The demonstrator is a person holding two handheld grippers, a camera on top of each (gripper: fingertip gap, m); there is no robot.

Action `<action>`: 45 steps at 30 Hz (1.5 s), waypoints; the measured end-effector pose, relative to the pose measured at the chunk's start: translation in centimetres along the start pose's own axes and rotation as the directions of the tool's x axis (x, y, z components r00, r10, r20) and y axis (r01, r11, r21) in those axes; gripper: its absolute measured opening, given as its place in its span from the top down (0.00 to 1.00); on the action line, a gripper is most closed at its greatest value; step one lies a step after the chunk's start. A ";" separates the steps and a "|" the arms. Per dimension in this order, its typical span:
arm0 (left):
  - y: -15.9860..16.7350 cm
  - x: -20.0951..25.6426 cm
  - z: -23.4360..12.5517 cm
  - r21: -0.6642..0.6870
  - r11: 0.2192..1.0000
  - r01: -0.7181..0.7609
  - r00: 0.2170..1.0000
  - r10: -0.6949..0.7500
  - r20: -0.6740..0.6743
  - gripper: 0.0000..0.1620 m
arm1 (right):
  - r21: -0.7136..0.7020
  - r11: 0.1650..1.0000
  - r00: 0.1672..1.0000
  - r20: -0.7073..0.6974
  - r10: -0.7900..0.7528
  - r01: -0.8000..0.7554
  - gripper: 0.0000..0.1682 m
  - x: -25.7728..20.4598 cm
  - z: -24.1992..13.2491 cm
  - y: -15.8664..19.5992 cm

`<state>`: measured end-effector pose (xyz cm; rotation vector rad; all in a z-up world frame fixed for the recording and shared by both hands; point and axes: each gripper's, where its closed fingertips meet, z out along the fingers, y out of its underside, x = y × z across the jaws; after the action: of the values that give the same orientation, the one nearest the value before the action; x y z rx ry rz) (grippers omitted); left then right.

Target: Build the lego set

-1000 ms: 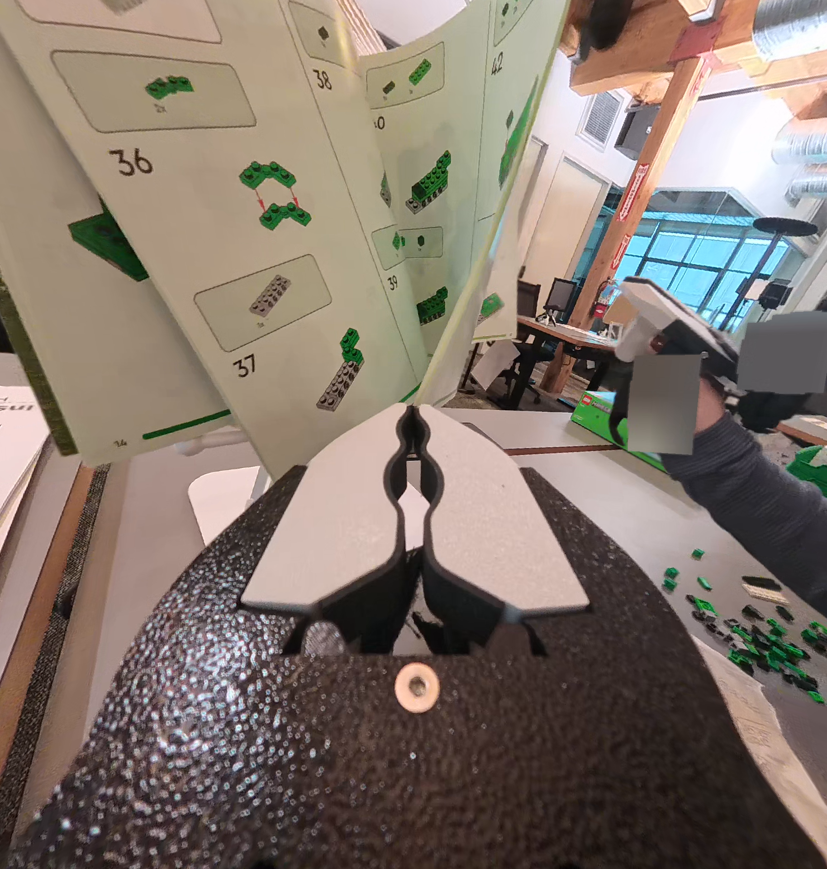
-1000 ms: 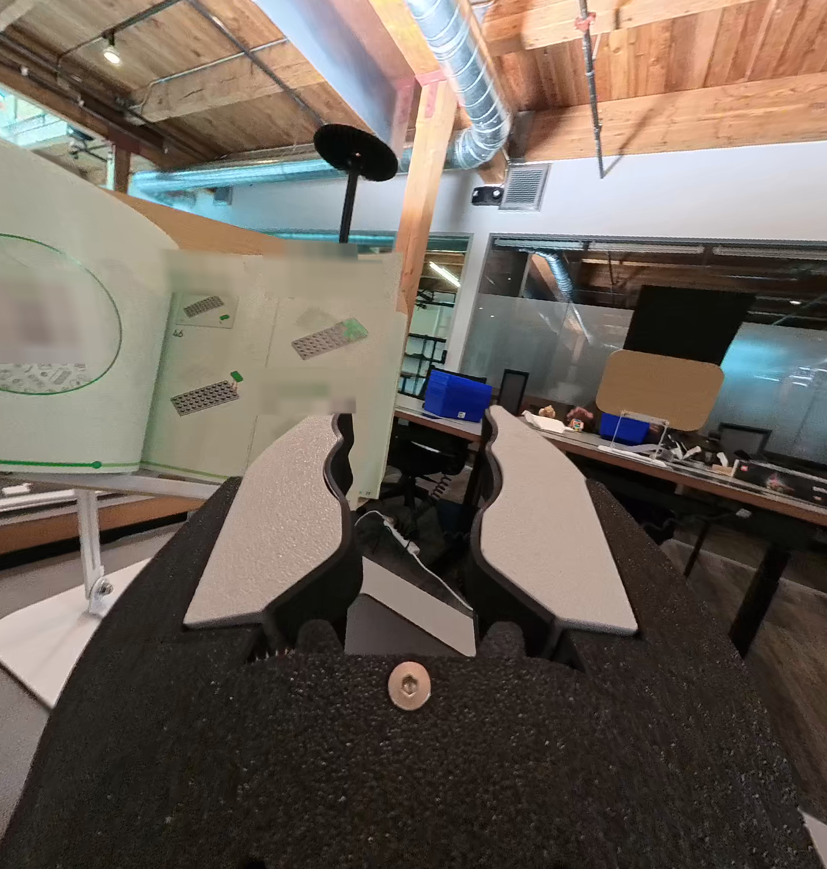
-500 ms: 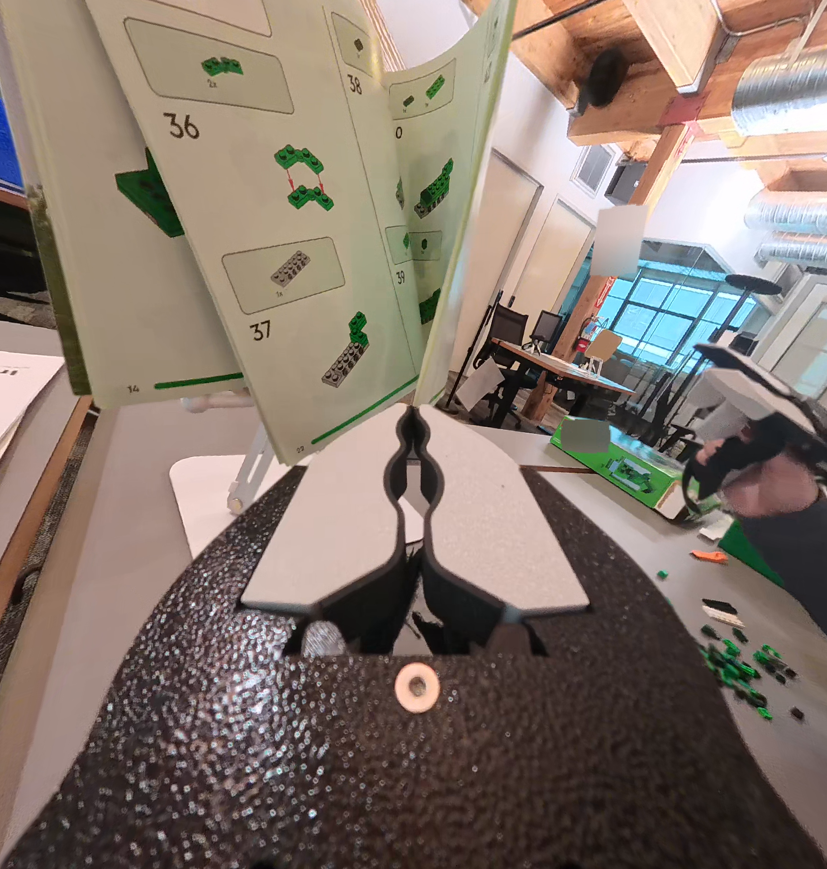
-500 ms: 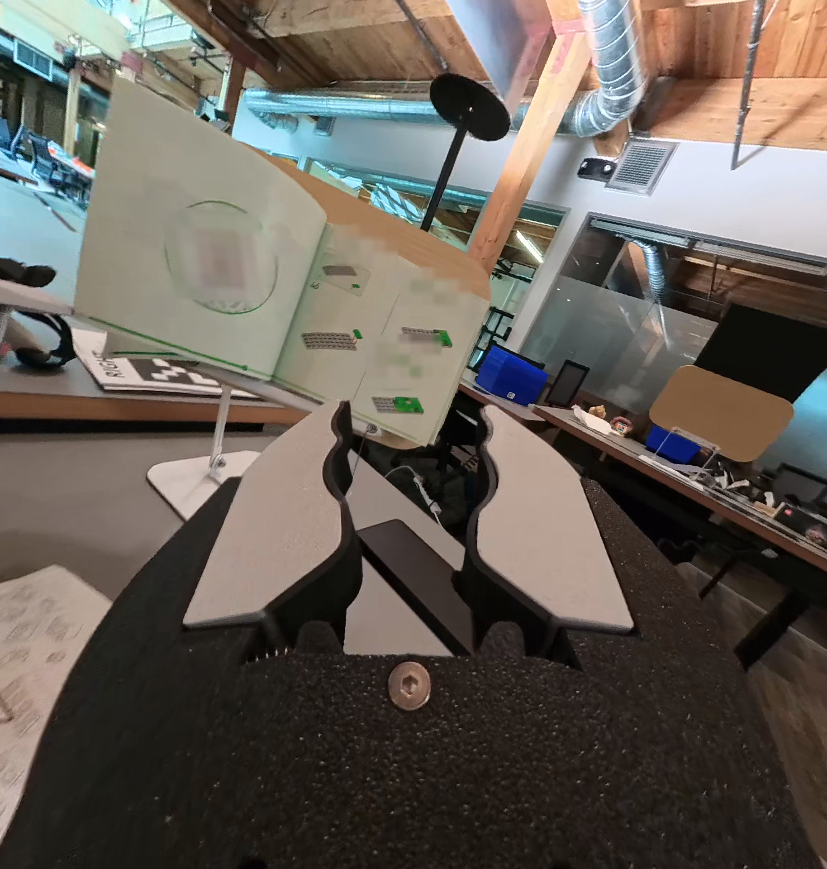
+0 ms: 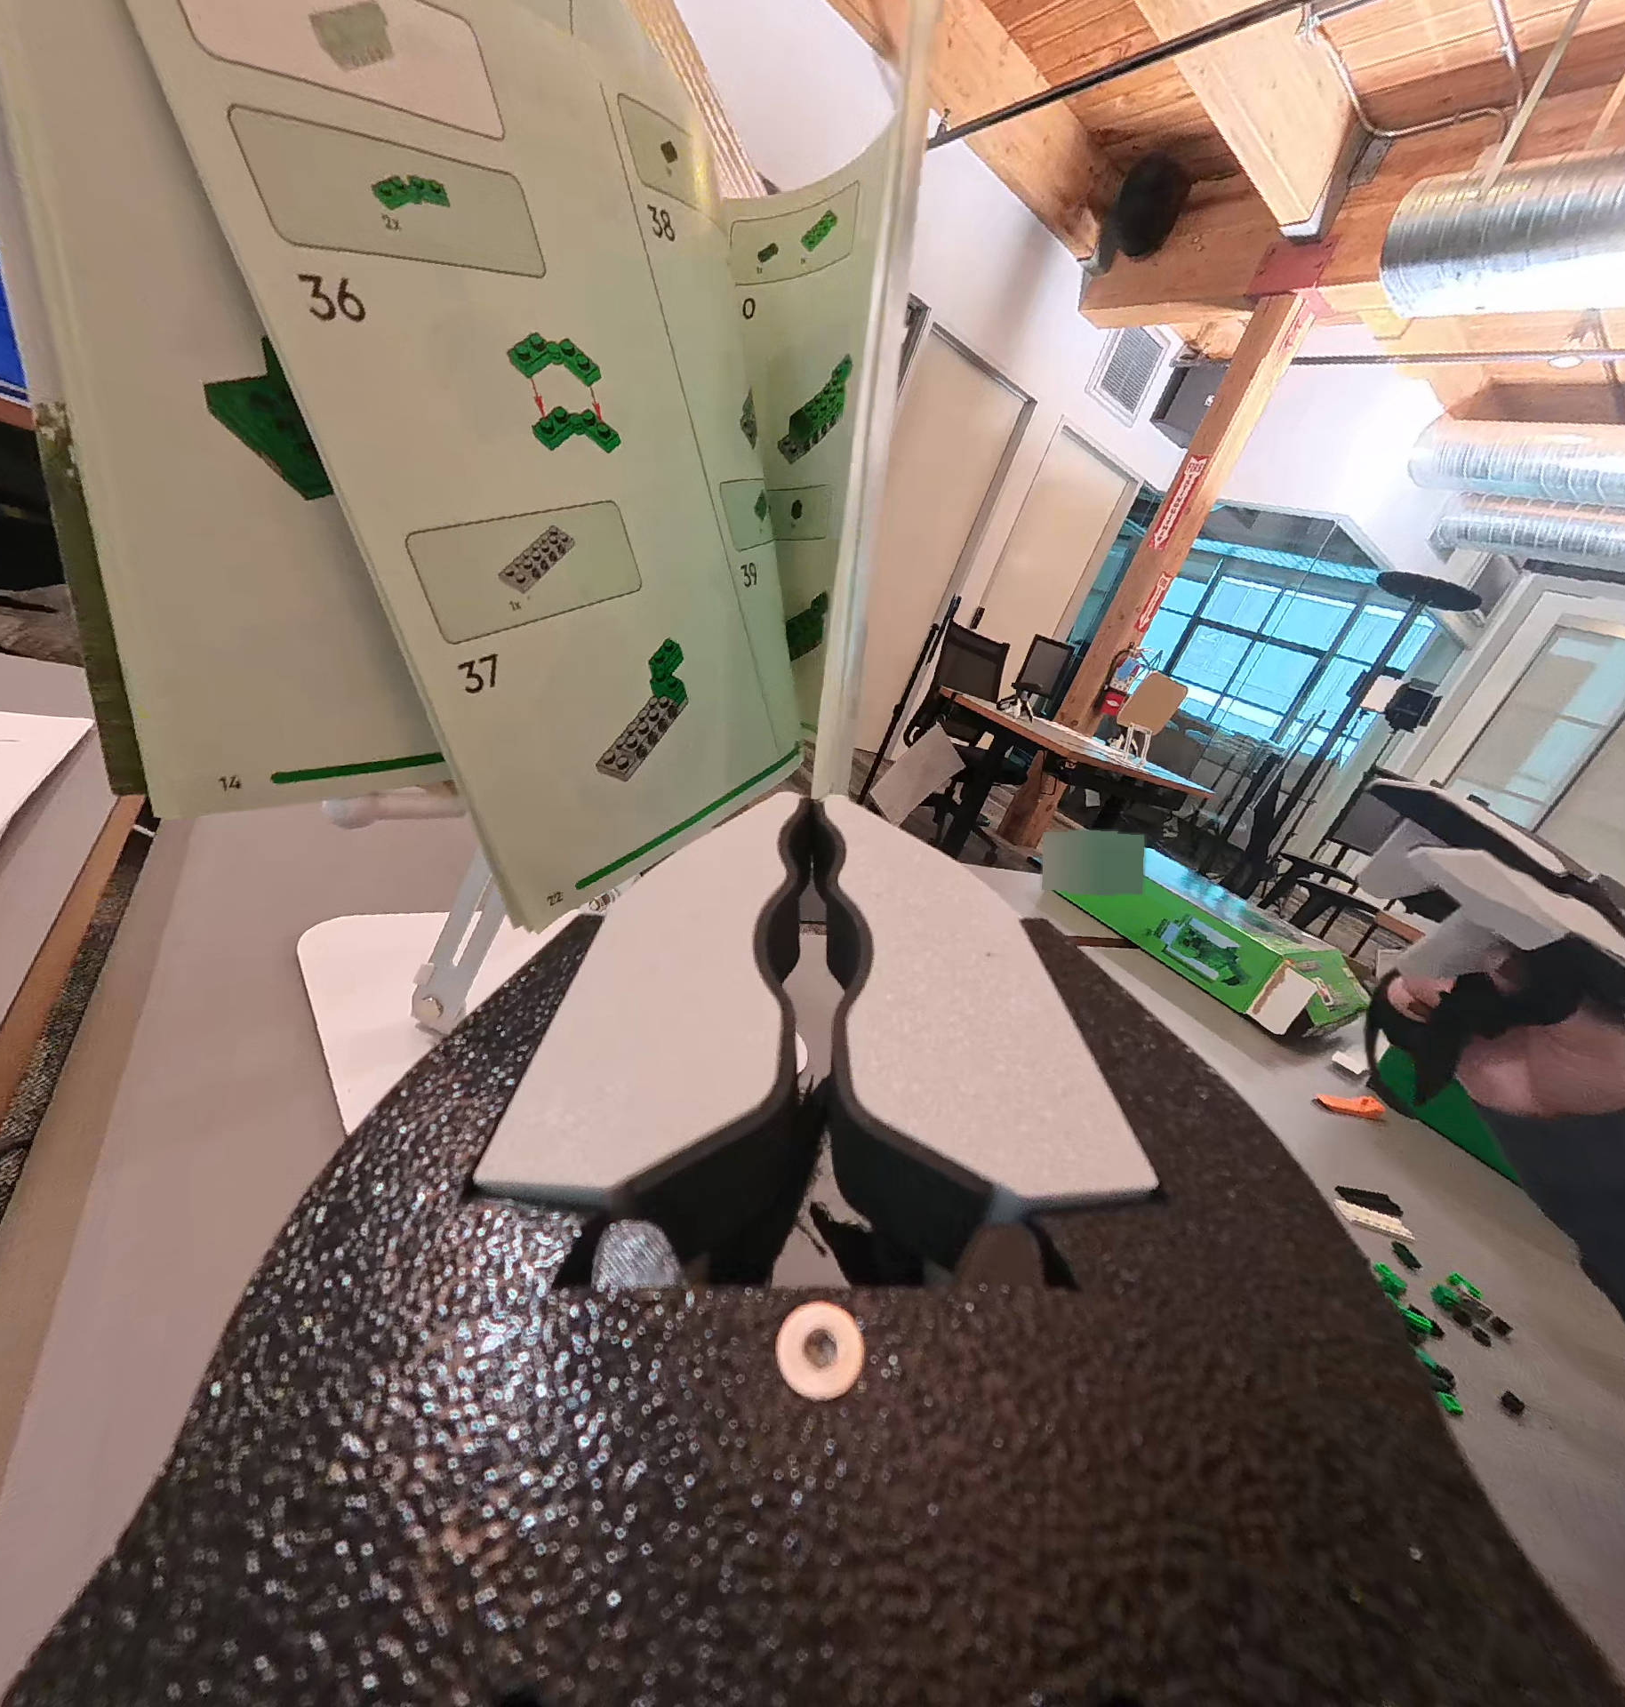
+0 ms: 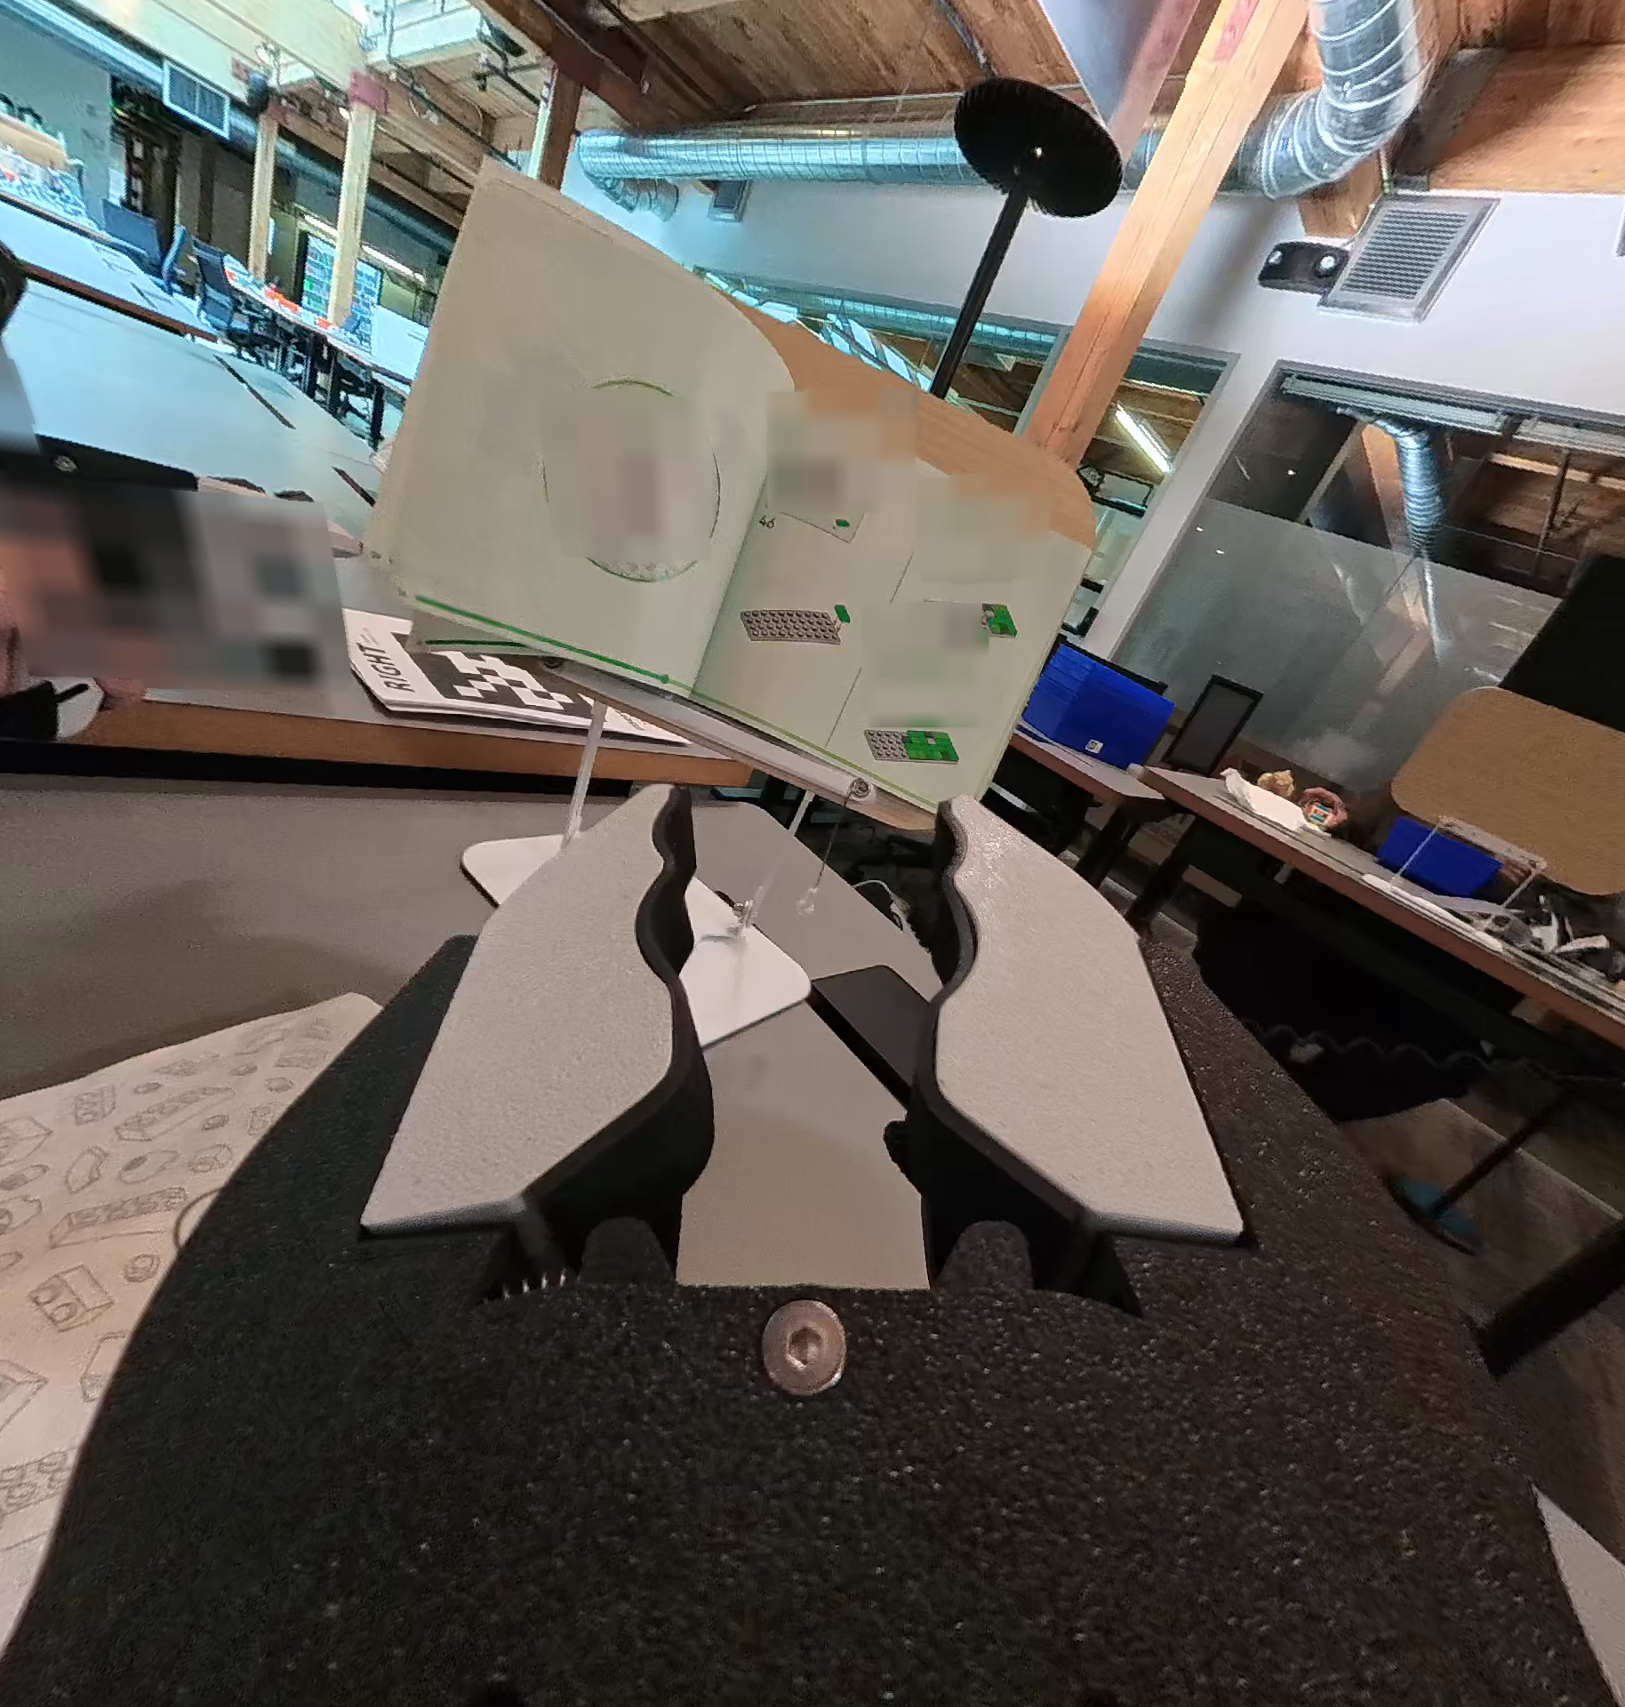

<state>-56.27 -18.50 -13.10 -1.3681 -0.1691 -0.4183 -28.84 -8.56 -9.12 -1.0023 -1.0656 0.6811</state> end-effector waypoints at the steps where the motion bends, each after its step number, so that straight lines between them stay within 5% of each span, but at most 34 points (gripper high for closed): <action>1: 0.0 0.0 0.0 0.002 1.000 0.001 1.000 -0.001 0.000 1.00 | 0.007 1.000 1.000 0.000 0.007 -0.007 0.72 0.0 -0.1 -0.2; 6: 0.5 0.8 0.7 -0.007 1.000 0.011 1.000 -0.011 -0.024 1.00 | 0.024 0.996 0.996 0.040 0.083 -0.084 0.76 -0.4 1.6 0.1; 14: 1.1 2.2 2.5 -0.035 0.999 -0.001 0.999 0.000 -0.049 1.00 | -0.075 0.964 0.940 0.213 0.265 -0.255 0.71 -2.2 10.5 3.4; 23: 2.6 5.2 7.7 -0.114 0.991 -0.068 0.993 0.056 -0.107 1.00 | -0.121 0.806 0.800 0.102 0.591 -0.580 0.82 2.9 19.9 7.8; 28: 0.7 1.7 4.7 -0.016 1.000 -0.011 0.997 0.012 0.071 1.00 | -0.146 0.738 0.719 0.168 0.674 -0.658 0.89 3.3 21.7 8.4; 33: -0.1 -3.6 -0.5 0.072 0.996 0.061 0.944 -0.081 0.319 1.00 | -0.156 0.758 0.727 0.216 0.651 -0.633 0.95 3.3 22.5 8.4; 45: 0.2 -5.8 -1.5 0.083 0.988 0.131 0.923 -0.152 0.353 1.00 | -0.162 0.752 0.700 0.282 0.656 -0.639 0.96 2.4 22.9 7.8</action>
<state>-61.67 -18.80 -15.60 -1.3704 -0.5808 -0.2769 -49.34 4.26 -12.04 -1.3635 -0.9991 1.4516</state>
